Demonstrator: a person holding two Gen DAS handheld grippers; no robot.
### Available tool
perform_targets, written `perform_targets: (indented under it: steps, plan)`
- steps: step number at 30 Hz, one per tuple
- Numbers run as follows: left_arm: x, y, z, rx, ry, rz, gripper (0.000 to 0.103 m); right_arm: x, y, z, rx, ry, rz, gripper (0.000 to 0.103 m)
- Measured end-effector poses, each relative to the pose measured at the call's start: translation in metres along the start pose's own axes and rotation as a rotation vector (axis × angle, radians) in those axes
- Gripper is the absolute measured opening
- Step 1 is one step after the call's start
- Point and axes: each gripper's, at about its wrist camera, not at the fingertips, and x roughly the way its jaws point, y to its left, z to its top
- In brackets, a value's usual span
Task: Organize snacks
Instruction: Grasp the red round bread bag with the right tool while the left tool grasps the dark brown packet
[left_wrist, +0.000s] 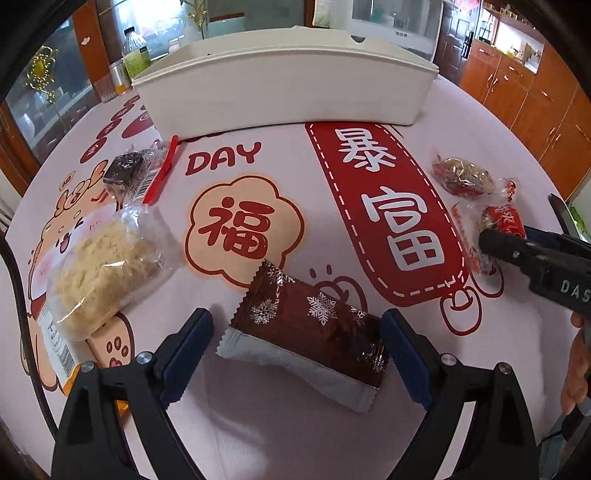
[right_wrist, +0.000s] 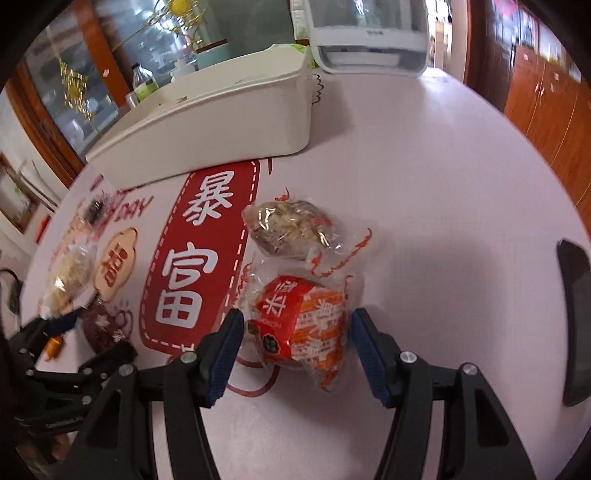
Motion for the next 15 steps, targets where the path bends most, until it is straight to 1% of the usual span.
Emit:
perform_targets:
  steps: [3, 4, 5, 6, 8, 9, 11, 12, 14, 15]
  plan:
    - [-0.002, 0.000, -0.002, 0.001, -0.016, 0.000, 0.090, 0.001, 0.009, -0.001, -0.033, -0.008, -0.020, 0.061]
    - [-0.003, 0.000, -0.003, 0.001, -0.026, 0.001, 0.086, 0.001, 0.011, -0.002, -0.047, -0.013, -0.029, 0.060]
    - [-0.005, -0.001, -0.004, 0.004, -0.036, 0.002, 0.079, 0.001, 0.012, -0.003, -0.053, -0.018, -0.031, 0.060]
    - [-0.006, -0.002, -0.004, 0.009, -0.045, 0.000, 0.075, 0.000, 0.013, -0.005, -0.055, -0.025, -0.030, 0.059]
    - [-0.008, -0.004, -0.004, 0.014, -0.058, 0.000, 0.061, 0.000, 0.013, -0.006, -0.055, -0.037, -0.030, 0.058]
    - [-0.009, -0.005, -0.004, 0.010, -0.065, 0.006, 0.059, -0.001, 0.011, -0.008, -0.046, -0.045, -0.024, 0.057]
    - [-0.010, -0.004, -0.004, 0.002, -0.074, 0.008, 0.051, -0.002, 0.010, -0.010, -0.039, -0.057, -0.020, 0.057]
    - [-0.010, -0.003, -0.004, -0.002, -0.076, 0.003, 0.049, -0.003, 0.011, -0.011, -0.037, -0.063, -0.021, 0.057]
    - [-0.011, -0.004, -0.004, -0.007, -0.085, -0.008, 0.038, -0.004, 0.012, -0.013, -0.041, -0.071, -0.023, 0.056]
    - [-0.012, -0.004, -0.005, -0.013, -0.087, -0.007, 0.038, -0.005, 0.012, -0.014, -0.042, -0.074, -0.022, 0.056]
